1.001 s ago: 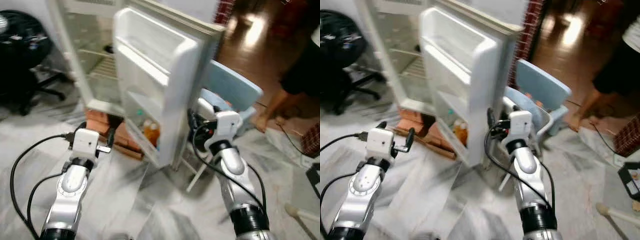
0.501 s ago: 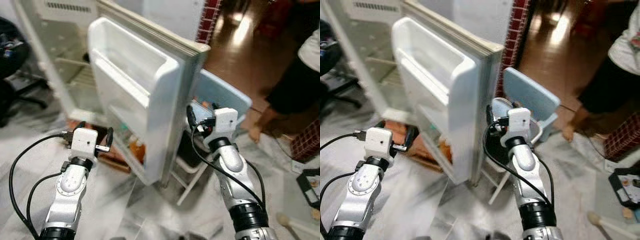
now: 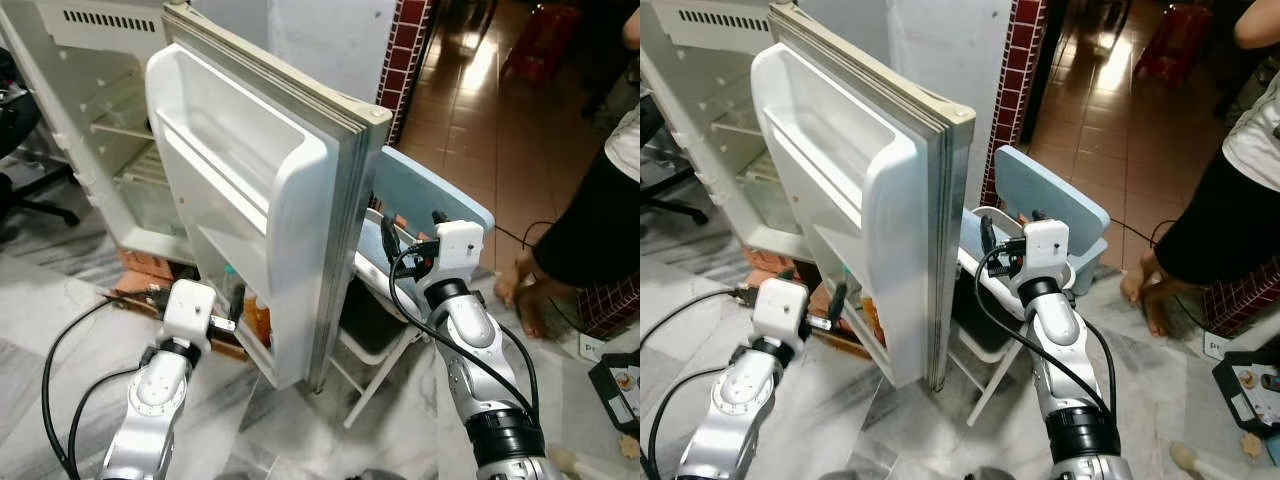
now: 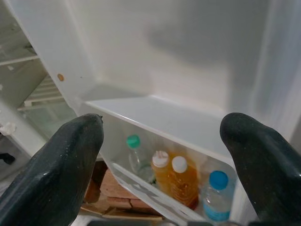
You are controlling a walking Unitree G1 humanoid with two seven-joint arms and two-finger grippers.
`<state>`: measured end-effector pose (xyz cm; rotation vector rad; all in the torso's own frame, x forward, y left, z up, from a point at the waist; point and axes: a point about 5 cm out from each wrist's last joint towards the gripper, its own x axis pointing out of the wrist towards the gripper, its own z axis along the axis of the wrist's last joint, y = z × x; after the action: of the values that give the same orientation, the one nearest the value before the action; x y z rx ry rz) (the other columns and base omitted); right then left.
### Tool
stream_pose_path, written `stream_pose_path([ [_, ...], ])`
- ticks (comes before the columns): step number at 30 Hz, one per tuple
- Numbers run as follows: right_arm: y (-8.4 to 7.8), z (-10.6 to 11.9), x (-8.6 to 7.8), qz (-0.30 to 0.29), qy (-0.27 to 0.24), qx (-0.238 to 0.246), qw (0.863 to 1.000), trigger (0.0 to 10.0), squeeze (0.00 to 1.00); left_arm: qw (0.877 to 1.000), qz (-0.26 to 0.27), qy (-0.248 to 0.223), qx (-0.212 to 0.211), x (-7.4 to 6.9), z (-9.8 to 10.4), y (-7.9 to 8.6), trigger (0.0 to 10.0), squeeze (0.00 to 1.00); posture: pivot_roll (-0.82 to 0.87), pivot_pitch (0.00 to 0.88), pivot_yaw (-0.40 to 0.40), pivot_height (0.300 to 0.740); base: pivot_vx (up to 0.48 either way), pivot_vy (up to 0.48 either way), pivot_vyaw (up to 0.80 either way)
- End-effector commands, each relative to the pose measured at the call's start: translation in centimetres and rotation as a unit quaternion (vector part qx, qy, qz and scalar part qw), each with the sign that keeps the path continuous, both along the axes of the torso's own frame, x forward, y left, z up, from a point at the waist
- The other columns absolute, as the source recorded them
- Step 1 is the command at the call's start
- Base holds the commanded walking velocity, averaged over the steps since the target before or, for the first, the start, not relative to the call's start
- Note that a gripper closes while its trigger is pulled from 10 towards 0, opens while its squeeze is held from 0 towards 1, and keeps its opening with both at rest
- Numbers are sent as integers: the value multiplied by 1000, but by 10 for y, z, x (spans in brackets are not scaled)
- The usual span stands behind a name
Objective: Restocking fridge
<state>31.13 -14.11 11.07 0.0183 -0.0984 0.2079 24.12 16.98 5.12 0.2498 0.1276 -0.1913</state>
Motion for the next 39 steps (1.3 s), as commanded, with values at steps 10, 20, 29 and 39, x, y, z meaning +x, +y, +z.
stream_pose_path([
  [10, 52, 46, 47, 64, -37, 22, 997, 10000, 0, 996, 19, 83, 11, -38, -34, 0, 10000, 0, 72, 0, -26, 740, 0, 0, 0],
  [20, 129, 89, 11, 448, -22, 194, 872, 10000, 0, 986, 49, 156, 22, -59, -56, 9, 10000, 0, 133, 0, -58, 740, 0, 0, 0],
  [29, 122, 74, 5, 488, -15, 134, 862, 10000, 0, 984, 55, 168, 22, -58, -63, 11, 10000, 0, 129, 0, -65, 740, 0, 0, 0],
  [39, 79, 38, 23, 284, 9, 49, 958, 10000, 0, 985, 97, 142, 15, -50, -65, 24, 10000, 0, 136, 0, -75, 740, 0, 0, 0],
])
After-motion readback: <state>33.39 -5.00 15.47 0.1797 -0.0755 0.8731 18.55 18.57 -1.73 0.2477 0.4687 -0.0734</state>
